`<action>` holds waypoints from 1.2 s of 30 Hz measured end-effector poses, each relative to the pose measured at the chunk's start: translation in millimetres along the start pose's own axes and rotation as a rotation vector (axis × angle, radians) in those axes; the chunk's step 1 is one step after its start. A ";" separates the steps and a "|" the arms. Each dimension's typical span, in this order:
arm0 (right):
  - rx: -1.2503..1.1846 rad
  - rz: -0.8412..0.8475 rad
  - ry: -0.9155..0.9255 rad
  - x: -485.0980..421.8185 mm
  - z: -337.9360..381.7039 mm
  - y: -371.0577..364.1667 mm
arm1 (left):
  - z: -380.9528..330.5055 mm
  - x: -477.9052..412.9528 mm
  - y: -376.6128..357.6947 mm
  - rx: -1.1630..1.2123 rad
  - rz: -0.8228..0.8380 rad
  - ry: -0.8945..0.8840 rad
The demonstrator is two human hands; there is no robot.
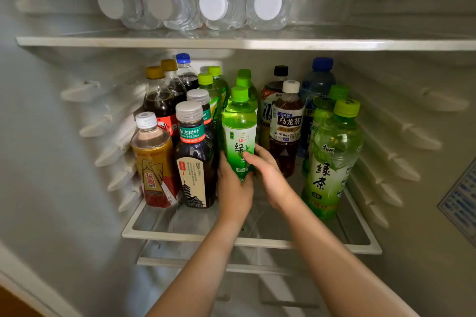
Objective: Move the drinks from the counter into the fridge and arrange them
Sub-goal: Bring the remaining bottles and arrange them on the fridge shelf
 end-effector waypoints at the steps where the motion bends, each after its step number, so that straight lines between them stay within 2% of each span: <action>1: -0.001 -0.002 -0.011 0.0 -0.4 0.7 | 0.2 1.0 0.4 -0.011 0.007 -0.001; 4: -0.011 0.000 -0.030 -1.6 -0.6 1.6 | -1.3 7.6 2.6 -0.049 -0.036 0.007; 9: 0.070 0.061 -0.018 -2.4 -0.7 -2.8 | -14.2 15.8 6.9 -0.199 -0.134 -0.146; 21: 0.012 0.062 0.024 2.7 -4.0 -12.6 | -7.4 7.4 6.2 -0.046 -0.082 -0.056; 28: 0.002 0.013 -0.009 2.9 -8.4 -9.9 | -9.5 25.8 8.4 -0.117 -0.001 -0.057; 30: 0.035 -0.046 -0.005 5.6 -13.2 -8.1 | -15.1 40.9 21.8 -0.093 -0.035 -0.152; 32: 0.077 -0.087 0.016 6.8 -17.0 -7.6 | -26.8 52.8 42.4 -0.072 -0.130 -0.333; 34: 0.139 -0.098 0.035 6.2 -18.9 -8.2 | -36.2 58.7 63.9 -0.142 -0.274 -0.490; 36: 0.199 -0.103 0.049 4.8 -18.4 -8.6 | -38.8 56.0 79.6 -0.263 -0.409 -0.531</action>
Point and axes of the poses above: each hand's wrist, its own x-axis away from the middle knuckle, its own y-axis out of the back of the hand, z = x × y, the point moved 5 cm from there along -x, towards the middle knuckle, and after that the axes turned 7 degrees about x, right-handed, at the moved point
